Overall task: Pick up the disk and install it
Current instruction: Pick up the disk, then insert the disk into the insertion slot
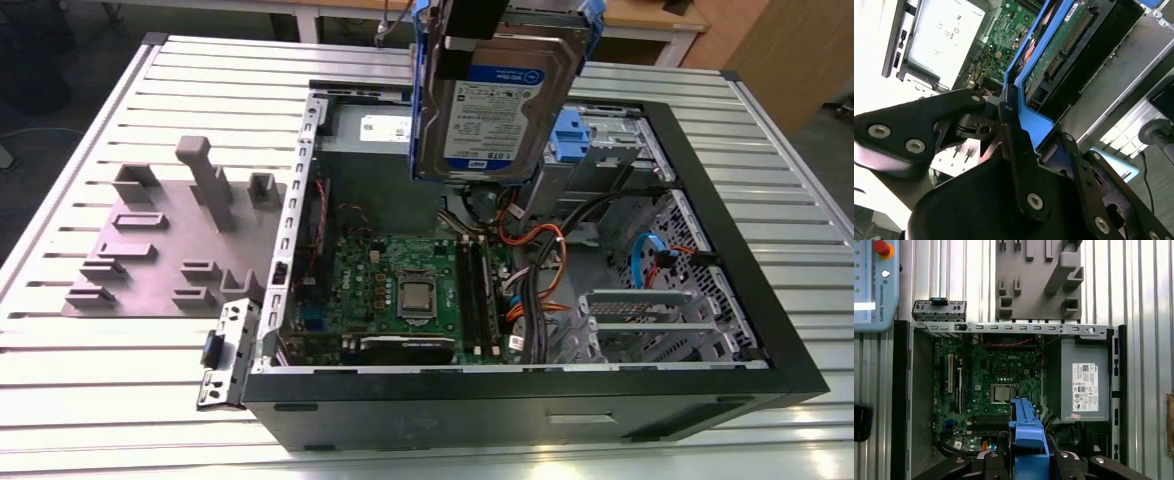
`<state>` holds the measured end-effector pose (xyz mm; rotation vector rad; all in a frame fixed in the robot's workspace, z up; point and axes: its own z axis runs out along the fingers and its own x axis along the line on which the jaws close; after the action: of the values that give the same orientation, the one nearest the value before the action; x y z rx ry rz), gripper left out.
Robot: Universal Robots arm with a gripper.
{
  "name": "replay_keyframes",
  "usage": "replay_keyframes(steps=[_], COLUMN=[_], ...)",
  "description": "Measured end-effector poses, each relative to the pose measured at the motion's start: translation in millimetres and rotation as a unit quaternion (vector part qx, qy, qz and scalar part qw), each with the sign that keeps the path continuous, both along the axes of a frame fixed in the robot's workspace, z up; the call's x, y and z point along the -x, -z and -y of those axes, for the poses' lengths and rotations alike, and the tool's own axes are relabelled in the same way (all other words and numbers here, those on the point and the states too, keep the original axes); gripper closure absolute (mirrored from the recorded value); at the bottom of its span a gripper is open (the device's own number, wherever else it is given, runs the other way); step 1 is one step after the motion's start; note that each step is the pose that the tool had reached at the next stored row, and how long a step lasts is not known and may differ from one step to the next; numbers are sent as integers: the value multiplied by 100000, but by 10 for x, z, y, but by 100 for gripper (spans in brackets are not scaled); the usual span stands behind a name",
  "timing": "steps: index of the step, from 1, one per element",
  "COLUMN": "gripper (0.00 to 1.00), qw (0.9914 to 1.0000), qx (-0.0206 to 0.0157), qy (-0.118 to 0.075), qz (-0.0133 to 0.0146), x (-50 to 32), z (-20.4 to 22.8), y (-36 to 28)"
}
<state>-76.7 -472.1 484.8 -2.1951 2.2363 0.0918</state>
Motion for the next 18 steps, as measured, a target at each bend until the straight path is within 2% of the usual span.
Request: replay_keyframes(steps=[13, 15, 18], gripper=[64, 64, 64], qw=[100000, 100000, 100000], qx=[17, 9, 9], qy=[0, 1, 0], qz=[43, 46, 46], x=[0, -1, 0], z=[5, 30, 115], y=[-1, 0, 0])
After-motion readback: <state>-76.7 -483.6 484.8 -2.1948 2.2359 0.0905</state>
